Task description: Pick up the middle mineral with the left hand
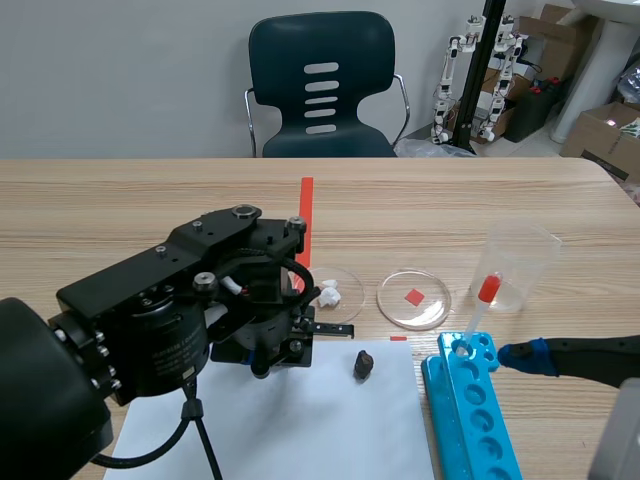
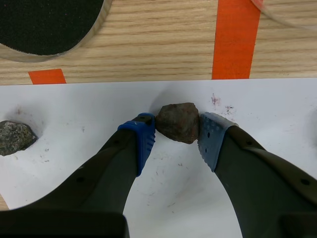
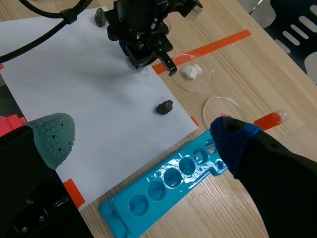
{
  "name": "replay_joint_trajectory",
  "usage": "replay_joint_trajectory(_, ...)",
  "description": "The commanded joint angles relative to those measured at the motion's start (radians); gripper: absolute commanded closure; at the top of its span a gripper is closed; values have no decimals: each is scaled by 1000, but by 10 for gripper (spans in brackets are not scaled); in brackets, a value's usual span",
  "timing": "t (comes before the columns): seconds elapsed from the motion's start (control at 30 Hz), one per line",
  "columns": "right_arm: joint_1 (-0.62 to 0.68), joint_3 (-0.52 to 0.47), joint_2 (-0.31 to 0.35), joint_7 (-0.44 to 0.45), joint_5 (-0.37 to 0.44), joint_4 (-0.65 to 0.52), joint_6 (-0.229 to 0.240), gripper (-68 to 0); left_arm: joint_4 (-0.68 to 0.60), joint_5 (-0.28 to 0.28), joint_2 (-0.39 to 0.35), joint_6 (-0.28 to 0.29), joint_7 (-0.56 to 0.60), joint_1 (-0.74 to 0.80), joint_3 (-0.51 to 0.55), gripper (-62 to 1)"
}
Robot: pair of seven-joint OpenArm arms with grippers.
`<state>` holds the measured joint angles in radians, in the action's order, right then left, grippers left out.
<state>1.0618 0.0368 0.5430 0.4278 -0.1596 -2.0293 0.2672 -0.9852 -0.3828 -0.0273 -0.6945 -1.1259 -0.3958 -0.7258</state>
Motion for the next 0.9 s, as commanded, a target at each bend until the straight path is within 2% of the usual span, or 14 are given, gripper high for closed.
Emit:
replay_joint_trajectory(0.0, -1, -3, 0, 15, 10, -27, -5, -569, -52, 2, -16, 2, 0, 3, 13, -175)
replay_joint_trajectory(0.2, -1, -3, 0, 15, 10, -27, -5, -569, -191, 3, -92, 2, 16, 72, 14, -175)
replay_joint_trajectory(0.47, -1, -3, 0, 15, 10, -27, -5, -569, -449, -2, -251, 2, 143, 200, 15, -175)
replay_joint_trajectory(0.63, -1, -3, 0, 15, 10, -27, -5, -569, -599, -94, -383, 2, 277, 285, 16, -175)
replay_joint_trajectory(0.73, -1, -3, 0, 15, 10, -27, -5, -569, -688, -129, -470, 32, 345, 345, 33, -175)
replay_joint_trajectory(0.87, -1, -3, 0, 15, 10, -27, -5, -569, -808, -134, -573, 105, 446, 452, 85, -175)
